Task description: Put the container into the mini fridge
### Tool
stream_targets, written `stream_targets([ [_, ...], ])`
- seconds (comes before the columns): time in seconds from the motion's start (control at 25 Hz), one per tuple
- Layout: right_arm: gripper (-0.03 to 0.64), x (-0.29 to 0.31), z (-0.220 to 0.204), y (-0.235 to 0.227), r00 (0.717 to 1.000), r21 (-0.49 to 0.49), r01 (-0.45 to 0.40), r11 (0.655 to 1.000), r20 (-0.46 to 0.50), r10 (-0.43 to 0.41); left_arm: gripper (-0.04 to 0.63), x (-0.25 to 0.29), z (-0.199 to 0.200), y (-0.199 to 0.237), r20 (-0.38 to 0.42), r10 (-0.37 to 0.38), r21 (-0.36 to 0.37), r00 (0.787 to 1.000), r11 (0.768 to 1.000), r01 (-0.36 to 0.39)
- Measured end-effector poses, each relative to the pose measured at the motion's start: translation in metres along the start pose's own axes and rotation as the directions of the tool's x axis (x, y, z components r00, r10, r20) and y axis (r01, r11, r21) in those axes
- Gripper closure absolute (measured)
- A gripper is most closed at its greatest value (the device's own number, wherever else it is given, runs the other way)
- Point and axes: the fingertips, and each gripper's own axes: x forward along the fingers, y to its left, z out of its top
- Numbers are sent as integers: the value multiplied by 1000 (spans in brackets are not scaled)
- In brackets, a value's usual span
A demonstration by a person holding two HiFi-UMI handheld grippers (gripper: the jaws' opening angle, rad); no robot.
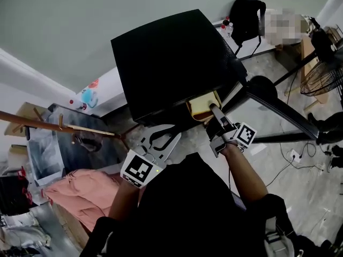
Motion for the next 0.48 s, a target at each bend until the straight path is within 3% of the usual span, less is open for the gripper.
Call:
stream_targets([
  [0.48,394,28,6,-17,1000,25,9,1000,-15,-9,529,-6,-3,14,-20,48,-8,999,999,-48],
])
